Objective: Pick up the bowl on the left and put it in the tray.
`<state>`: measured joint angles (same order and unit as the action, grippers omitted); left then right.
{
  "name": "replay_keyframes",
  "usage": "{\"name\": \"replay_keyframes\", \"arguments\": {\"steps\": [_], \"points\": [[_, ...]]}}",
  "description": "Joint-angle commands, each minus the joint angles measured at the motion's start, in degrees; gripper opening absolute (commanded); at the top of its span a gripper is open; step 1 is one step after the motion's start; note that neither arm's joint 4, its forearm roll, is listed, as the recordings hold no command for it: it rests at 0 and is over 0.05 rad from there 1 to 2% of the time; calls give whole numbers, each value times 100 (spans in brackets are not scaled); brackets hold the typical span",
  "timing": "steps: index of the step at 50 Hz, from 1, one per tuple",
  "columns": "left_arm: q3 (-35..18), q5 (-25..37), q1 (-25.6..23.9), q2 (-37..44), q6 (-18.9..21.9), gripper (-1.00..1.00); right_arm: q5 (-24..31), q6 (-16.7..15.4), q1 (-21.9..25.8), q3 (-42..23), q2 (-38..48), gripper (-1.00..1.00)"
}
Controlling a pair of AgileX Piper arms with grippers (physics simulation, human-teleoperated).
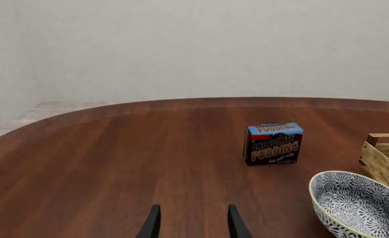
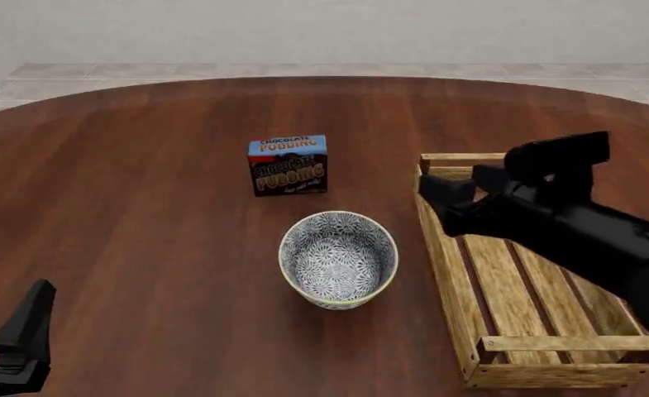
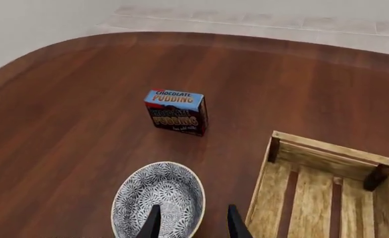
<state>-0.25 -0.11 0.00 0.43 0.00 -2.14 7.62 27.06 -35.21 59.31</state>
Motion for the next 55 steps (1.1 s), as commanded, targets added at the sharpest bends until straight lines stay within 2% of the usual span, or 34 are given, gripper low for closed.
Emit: {"name": "replay_keyframes", "arguments": {"steps": [1,32,55], "points": [[0,0,0,0,0,100,25,113,131,-216,439,100],[0,0,0,0,0,100,-842,523,227,-240,1824,100],[0,0,0,0,0,100,-1267,649,188,-276,2565,100]]}}
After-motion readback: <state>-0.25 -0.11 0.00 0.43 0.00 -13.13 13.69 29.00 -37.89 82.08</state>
